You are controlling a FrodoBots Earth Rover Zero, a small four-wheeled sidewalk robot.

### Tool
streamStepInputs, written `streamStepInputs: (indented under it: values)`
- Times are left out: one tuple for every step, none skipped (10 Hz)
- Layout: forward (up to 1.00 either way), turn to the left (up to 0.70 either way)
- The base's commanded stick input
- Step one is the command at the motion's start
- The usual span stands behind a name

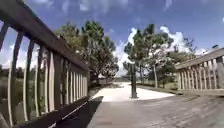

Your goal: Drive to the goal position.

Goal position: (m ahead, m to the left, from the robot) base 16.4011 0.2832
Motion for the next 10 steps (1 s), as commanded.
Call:
streamStepInputs:
  values:
    - [0.85,0.00]
    - [0.85,0.00]
    - [0.85,0.00]
    - [0.85,0.00]
    - [0.85,0.00]
    - [0.85,0.00]
    - [0.85,0.00]
    - [0.85,0.00]
    - [0.85,0.00]
    - [0.85,0.00]
